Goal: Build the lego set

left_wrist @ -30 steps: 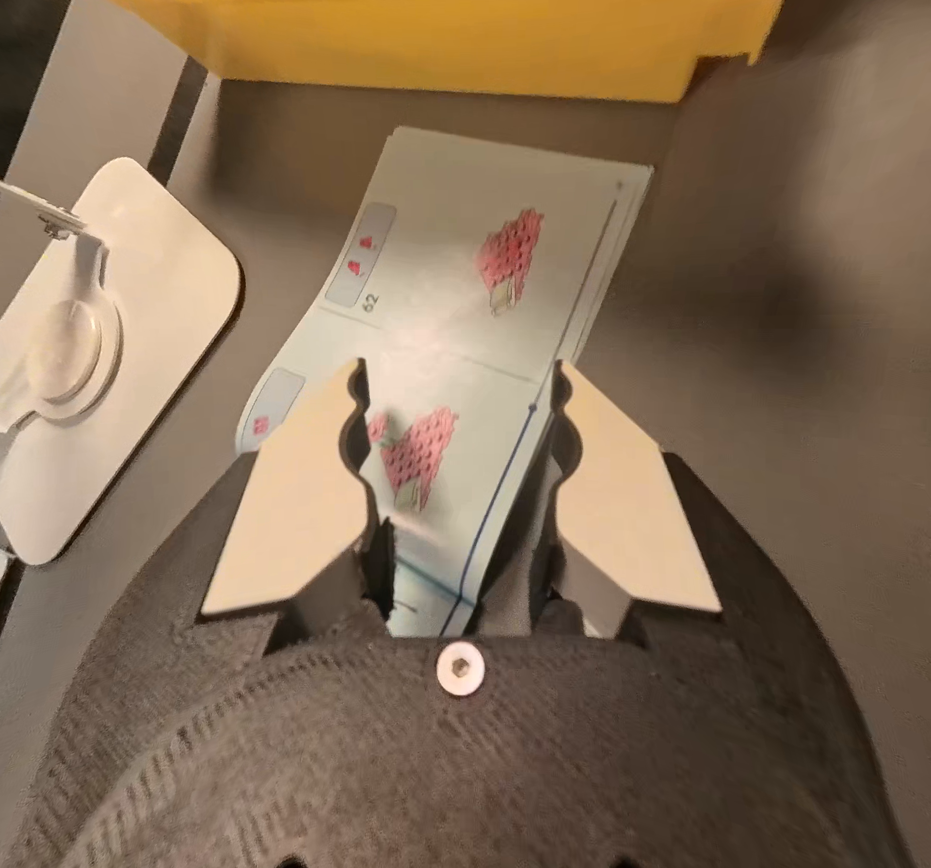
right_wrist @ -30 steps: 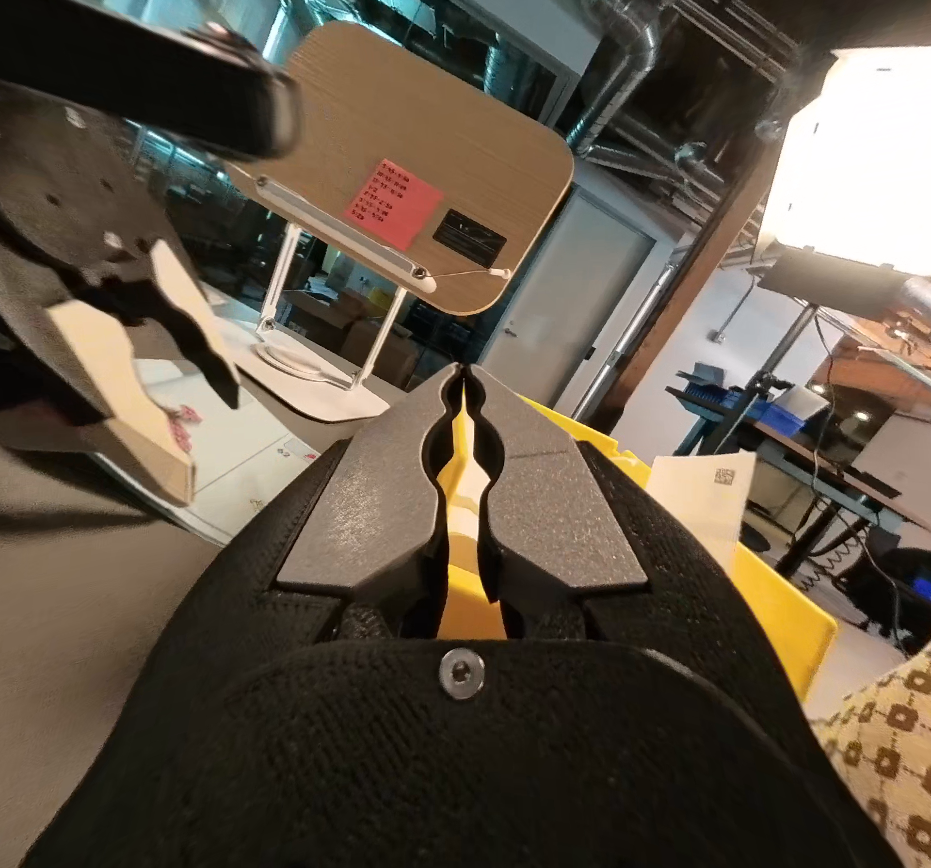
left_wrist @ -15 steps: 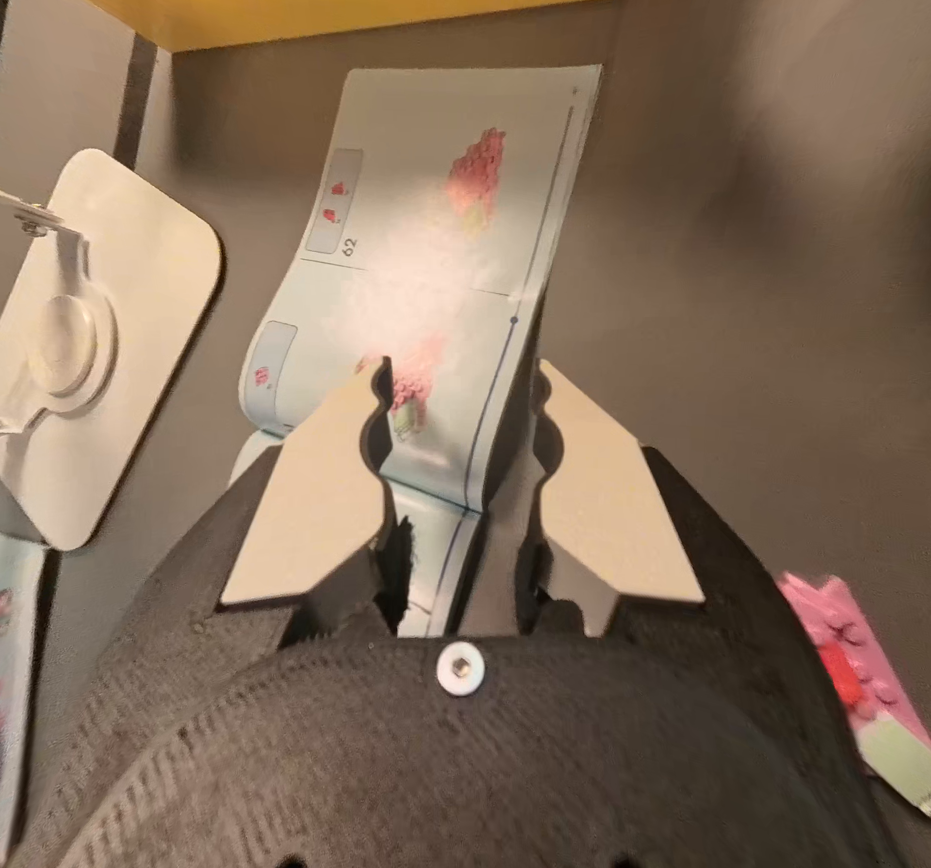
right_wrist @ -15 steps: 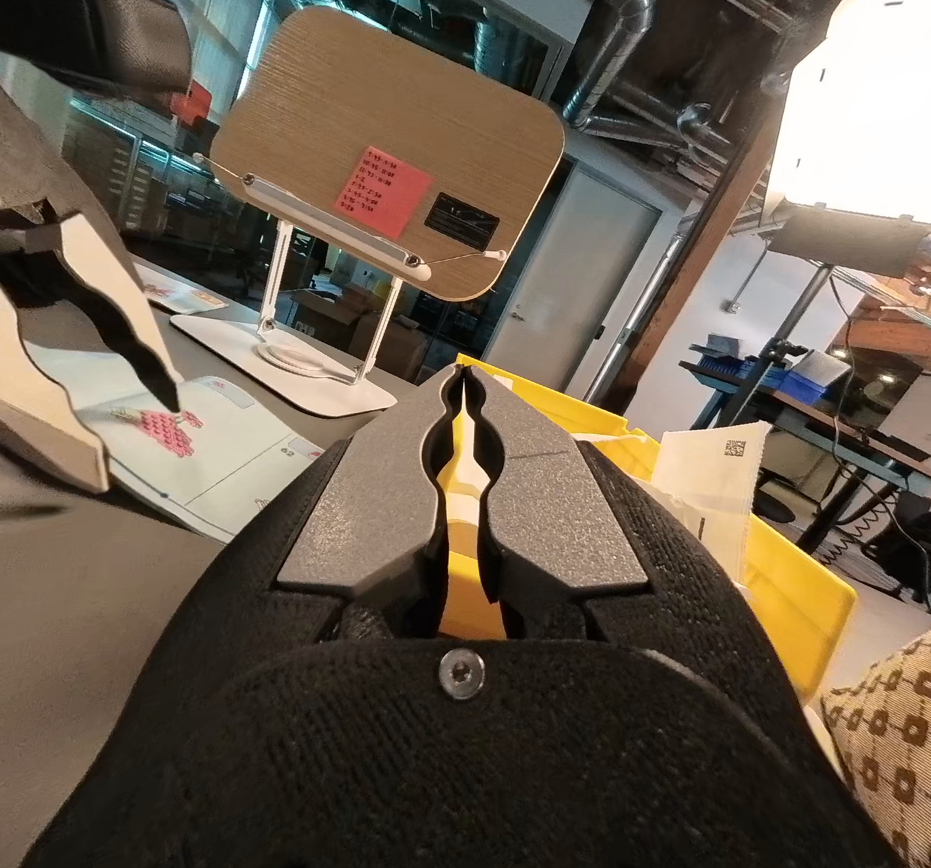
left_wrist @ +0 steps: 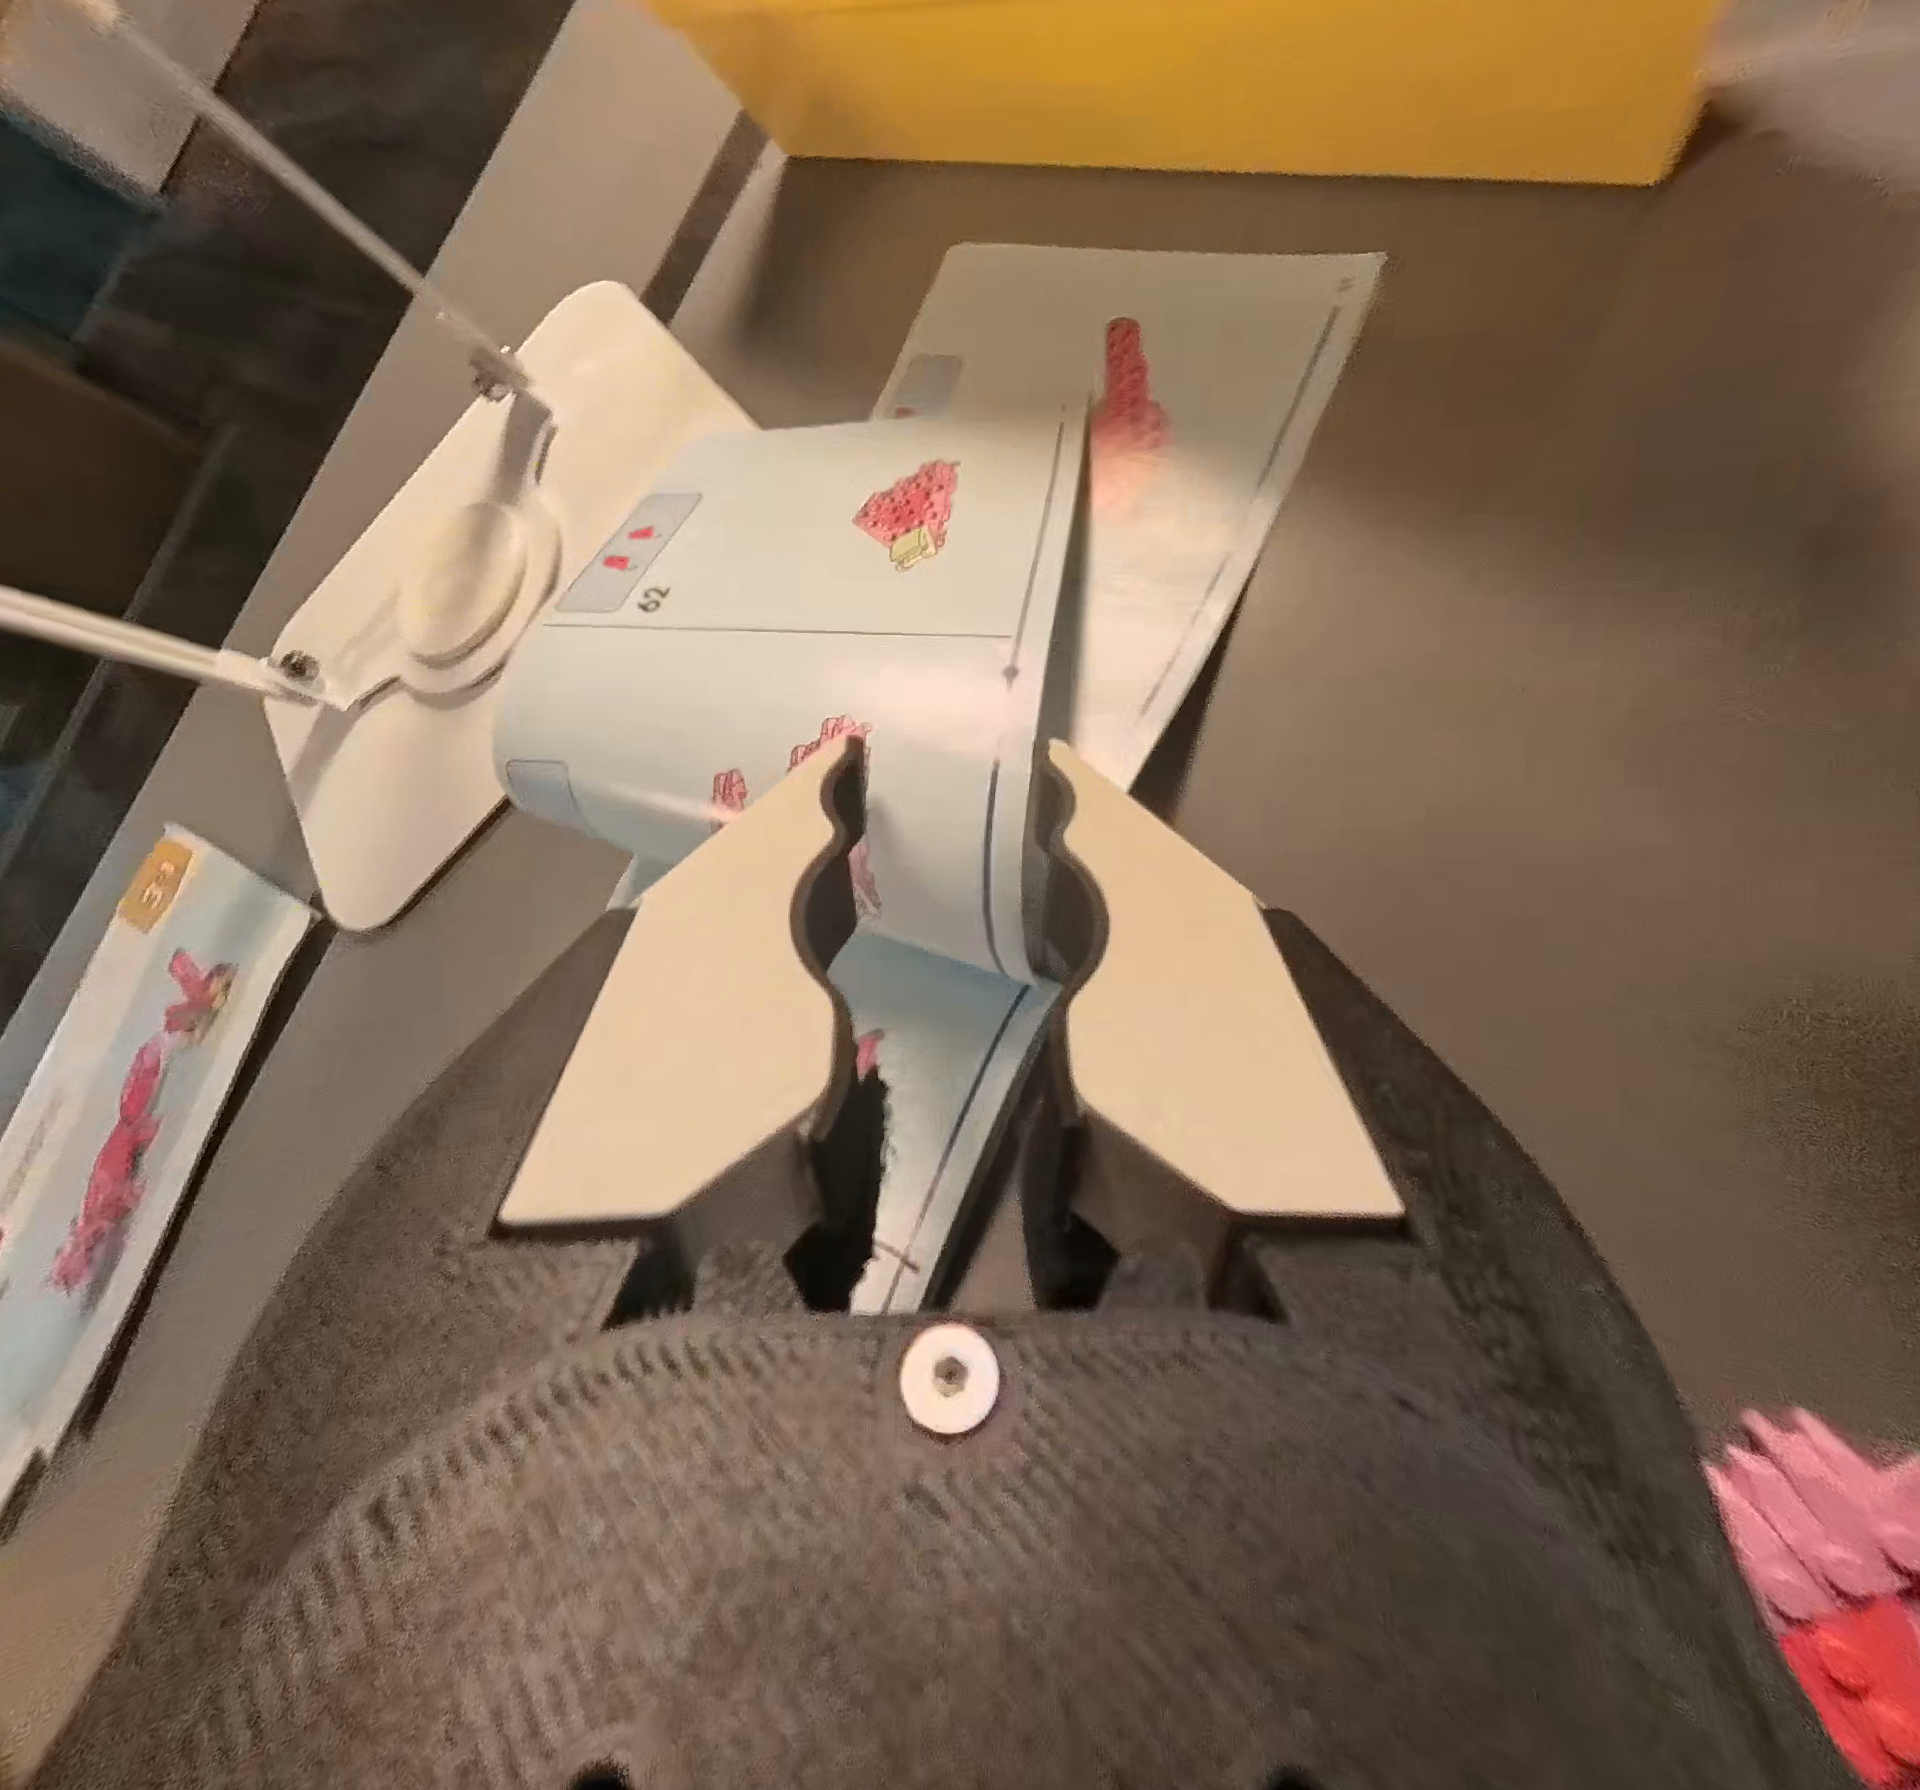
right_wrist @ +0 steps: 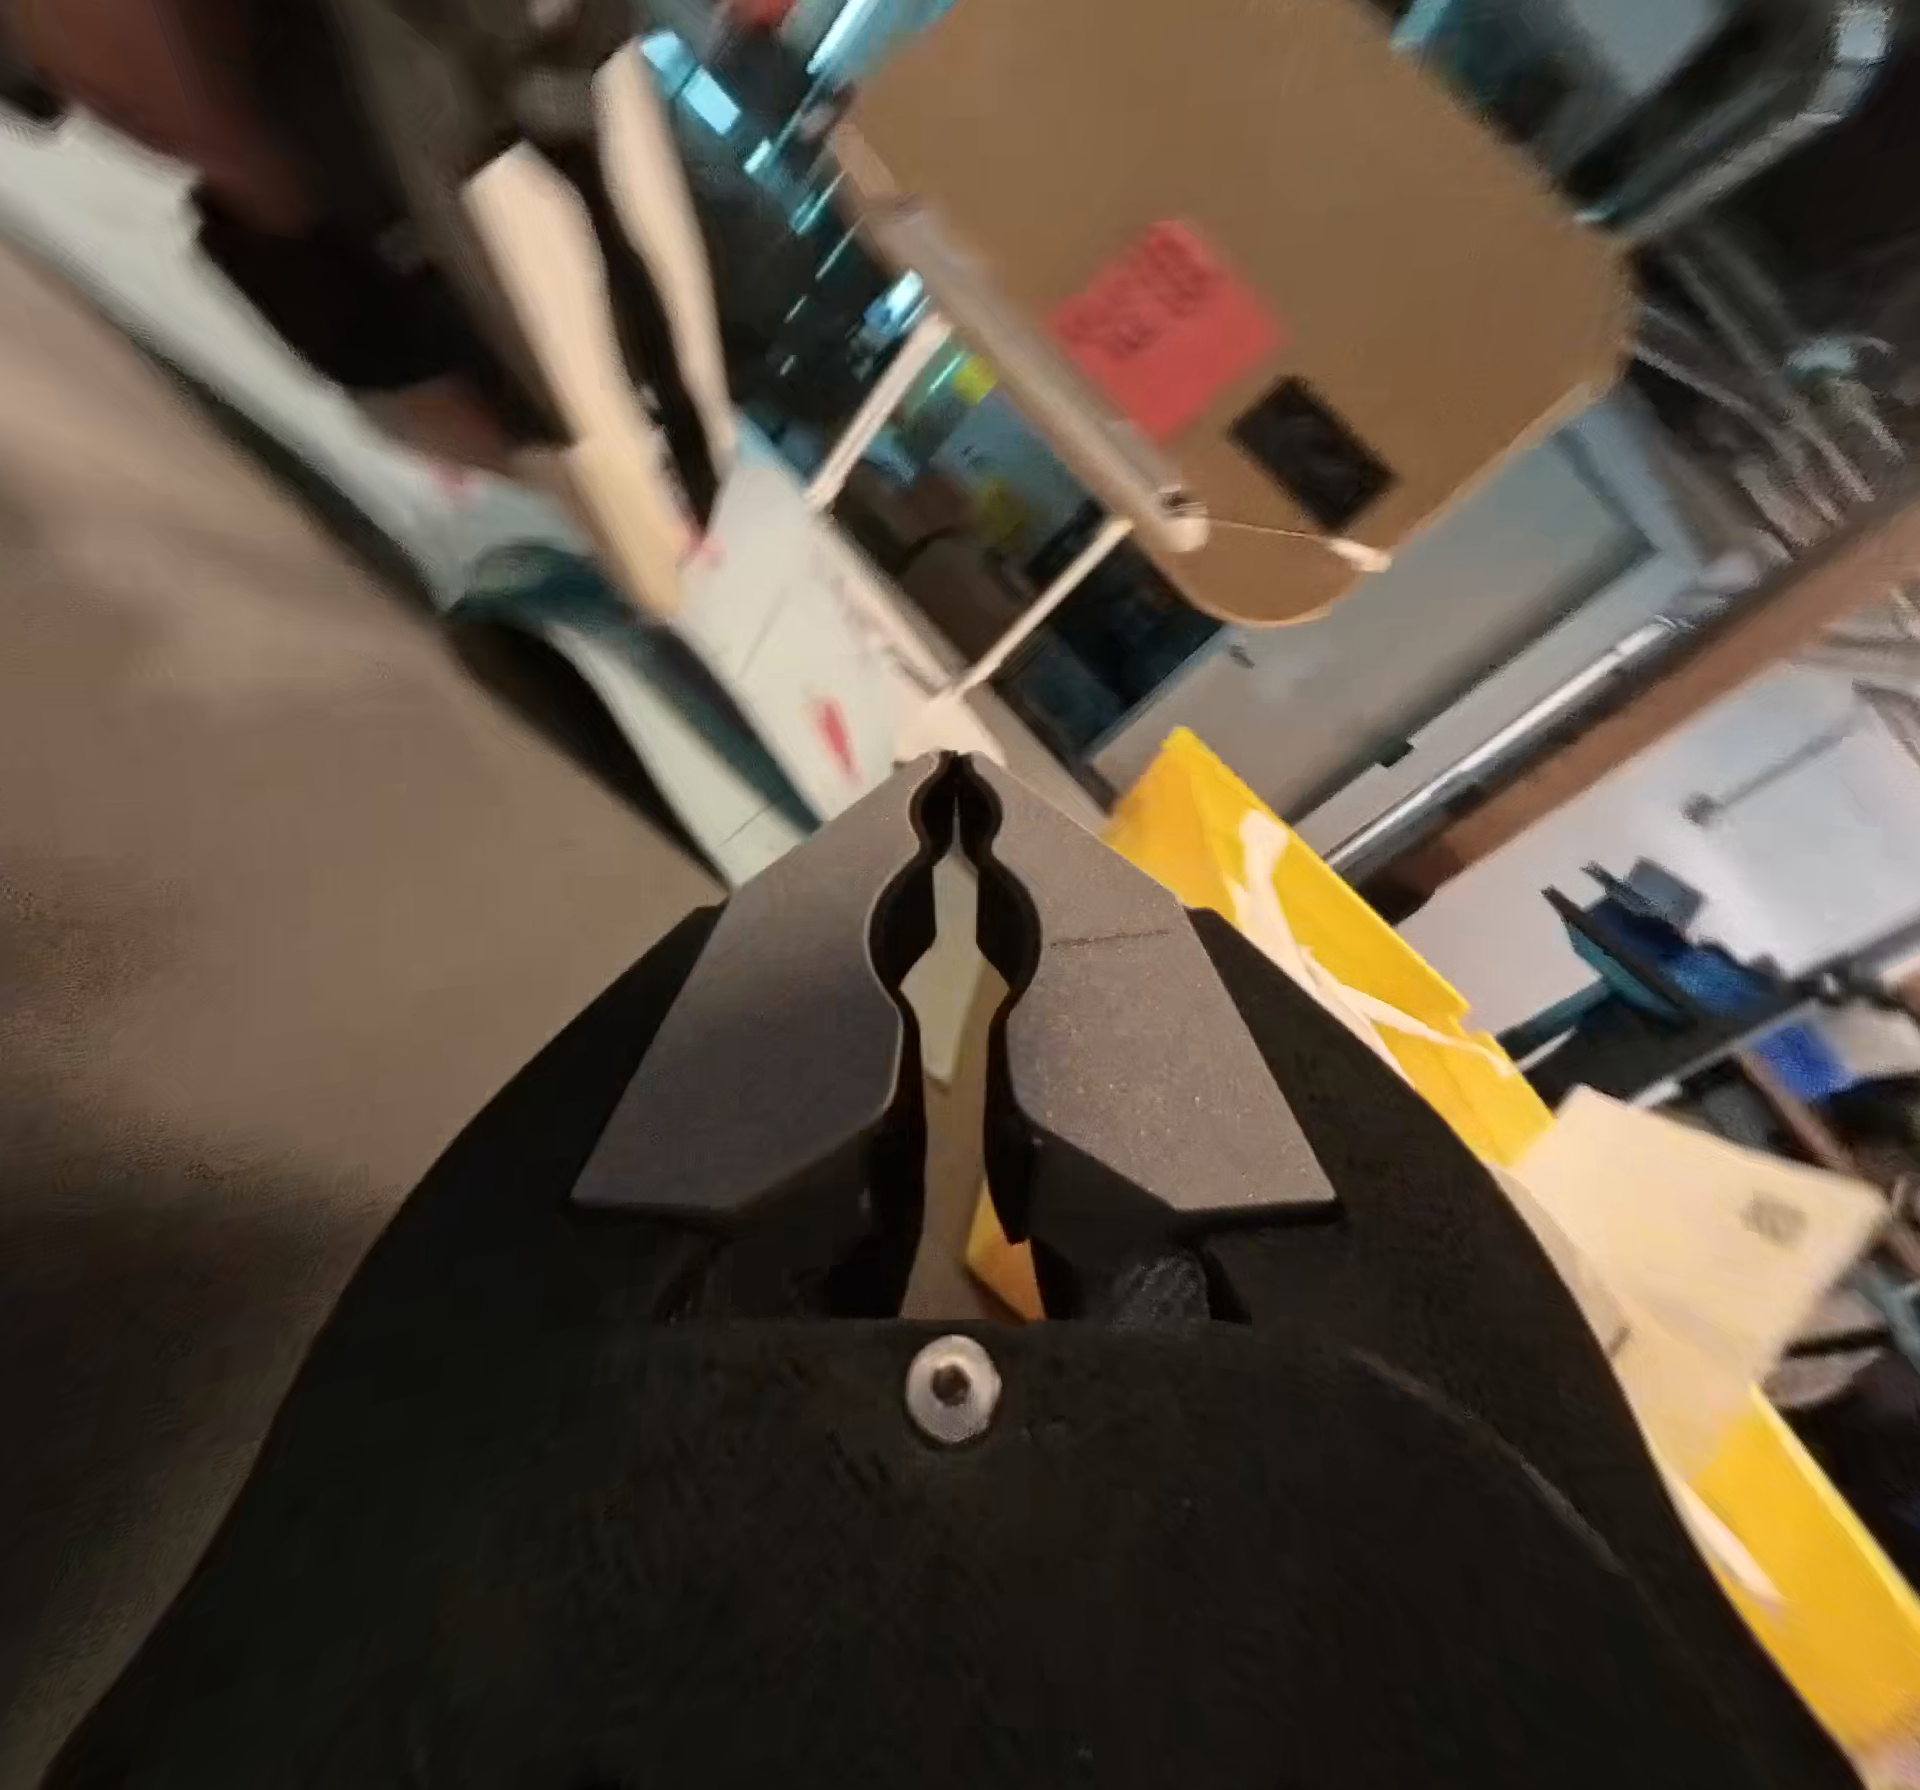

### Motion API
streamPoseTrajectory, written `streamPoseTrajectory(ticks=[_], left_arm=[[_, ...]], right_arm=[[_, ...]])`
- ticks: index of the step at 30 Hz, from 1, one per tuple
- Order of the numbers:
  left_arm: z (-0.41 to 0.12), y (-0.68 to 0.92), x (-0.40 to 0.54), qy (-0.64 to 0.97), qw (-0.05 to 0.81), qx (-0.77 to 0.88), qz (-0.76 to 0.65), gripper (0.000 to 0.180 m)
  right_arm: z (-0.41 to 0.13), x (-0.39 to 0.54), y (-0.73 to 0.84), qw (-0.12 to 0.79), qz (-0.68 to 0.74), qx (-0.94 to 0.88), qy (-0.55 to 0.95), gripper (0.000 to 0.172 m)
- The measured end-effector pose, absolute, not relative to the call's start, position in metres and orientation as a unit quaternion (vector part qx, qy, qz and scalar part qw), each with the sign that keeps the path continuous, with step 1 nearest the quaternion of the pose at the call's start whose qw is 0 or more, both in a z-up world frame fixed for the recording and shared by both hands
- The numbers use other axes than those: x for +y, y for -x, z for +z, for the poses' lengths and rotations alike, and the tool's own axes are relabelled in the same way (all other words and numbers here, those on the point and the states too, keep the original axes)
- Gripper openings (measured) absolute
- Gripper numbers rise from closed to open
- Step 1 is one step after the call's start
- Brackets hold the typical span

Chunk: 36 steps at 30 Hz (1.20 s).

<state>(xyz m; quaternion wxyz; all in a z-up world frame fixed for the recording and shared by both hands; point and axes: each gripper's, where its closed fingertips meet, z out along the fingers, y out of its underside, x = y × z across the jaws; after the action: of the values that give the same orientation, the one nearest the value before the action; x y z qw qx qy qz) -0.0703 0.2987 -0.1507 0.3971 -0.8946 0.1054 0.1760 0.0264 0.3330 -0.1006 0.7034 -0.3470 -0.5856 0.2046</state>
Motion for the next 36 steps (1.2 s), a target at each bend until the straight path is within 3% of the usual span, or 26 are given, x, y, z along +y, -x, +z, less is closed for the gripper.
streamPoseTrajectory(ticks=[6,9,13,17,20,24,27,33,36], left_arm=[[-0.151,0.098,0.286,0.881,0.432,0.001,0.192,0.049],[-0.153,0.111,0.270,0.866,0.465,-0.071,0.171,0.054],[-0.150,0.115,0.248,0.834,0.525,-0.151,0.075,0.084],[-0.147,0.112,0.241,0.816,0.550,-0.176,-0.025,0.096],[-0.151,0.113,0.238,0.816,0.551,-0.170,-0.035,0.095],[-0.146,0.101,0.244,0.815,0.564,-0.128,-0.030,0.093],[-0.141,0.089,0.250,0.812,0.575,-0.094,-0.010,0.091],[-0.124,0.077,0.252,0.776,0.626,-0.070,-0.028,0.088],[-0.113,0.081,0.245,0.758,0.651,-0.052,0.007,0.070]], right_arm=[[-0.150,0.307,0.022,0.658,0.044,-0.704,0.264,0.000],[-0.153,0.307,0.043,0.652,0.043,-0.705,0.276,0.000],[-0.157,0.313,0.066,0.637,0.045,-0.707,0.303,0.000],[-0.159,0.308,0.085,0.625,0.066,-0.707,0.324,0.000],[-0.156,0.308,0.089,0.621,0.089,-0.698,0.345,0.000],[-0.119,0.316,0.079,0.680,0.143,-0.622,0.362,0.000],[-0.089,0.312,0.071,0.705,0.236,-0.553,0.376,0.013],[-0.066,0.266,0.073,0.634,0.461,-0.512,0.352,0.030],[-0.066,0.252,0.072,0.602,0.505,-0.522,0.331,0.029]])
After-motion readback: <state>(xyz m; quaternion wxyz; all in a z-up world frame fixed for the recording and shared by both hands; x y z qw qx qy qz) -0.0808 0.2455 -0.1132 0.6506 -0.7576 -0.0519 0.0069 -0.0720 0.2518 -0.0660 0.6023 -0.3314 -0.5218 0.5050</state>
